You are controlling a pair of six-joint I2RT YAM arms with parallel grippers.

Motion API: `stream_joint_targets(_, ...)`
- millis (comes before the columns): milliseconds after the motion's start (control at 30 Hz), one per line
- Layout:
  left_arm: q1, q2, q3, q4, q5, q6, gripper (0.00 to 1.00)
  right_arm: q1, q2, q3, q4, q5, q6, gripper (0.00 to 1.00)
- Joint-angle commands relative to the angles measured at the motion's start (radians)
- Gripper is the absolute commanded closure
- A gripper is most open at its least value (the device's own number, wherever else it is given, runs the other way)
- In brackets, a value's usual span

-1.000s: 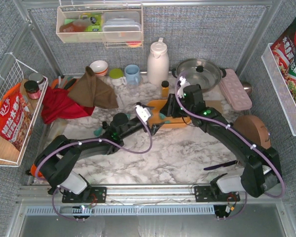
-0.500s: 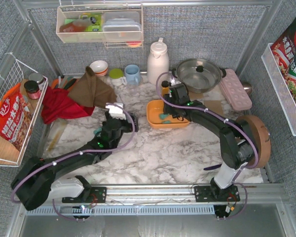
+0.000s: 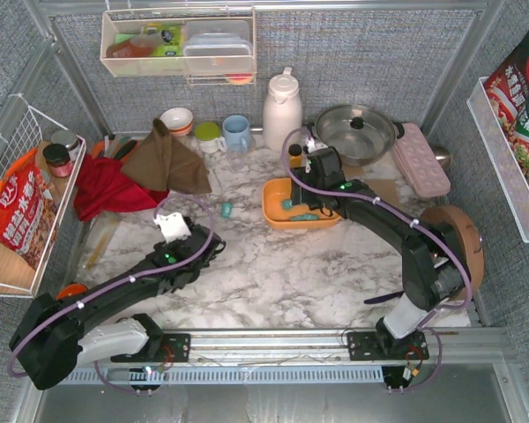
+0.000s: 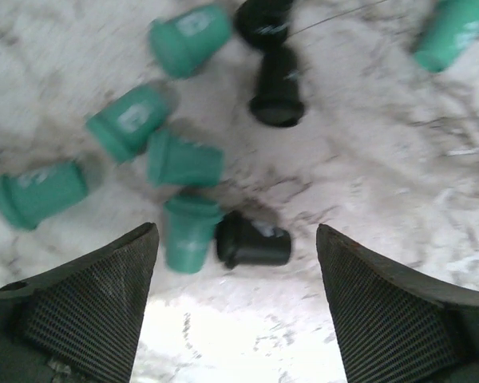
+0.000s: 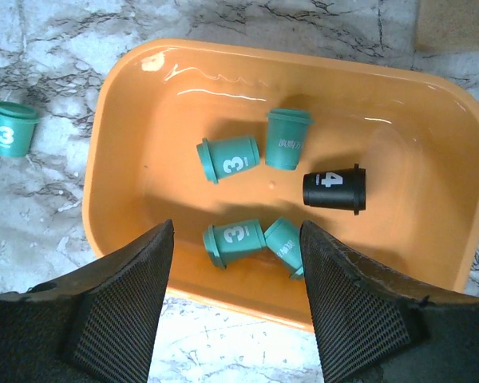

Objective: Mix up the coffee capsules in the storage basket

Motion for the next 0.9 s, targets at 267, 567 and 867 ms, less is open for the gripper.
stream_joint_targets(267, 0.011, -0.058, -0.089, -0.243, 0.063, -0.219, 0.35, 0.002, -0.050, -0.002, -0.032, -0.060, 0.000, 0.32)
stream_joint_targets(567, 0.112, -0.017, -0.143, -0.018, 0.155, -0.039, 0.35, 0.002, -0.061, 0.009, -0.054, -0.083, -0.005, 0.32)
stream_joint_targets(867, 0.205, 0.015, -0.152, 0.077, 0.227, 0.120, 0.34, 0.002, -0.051, 0.024, -0.066, -0.112, -0.003, 0.32)
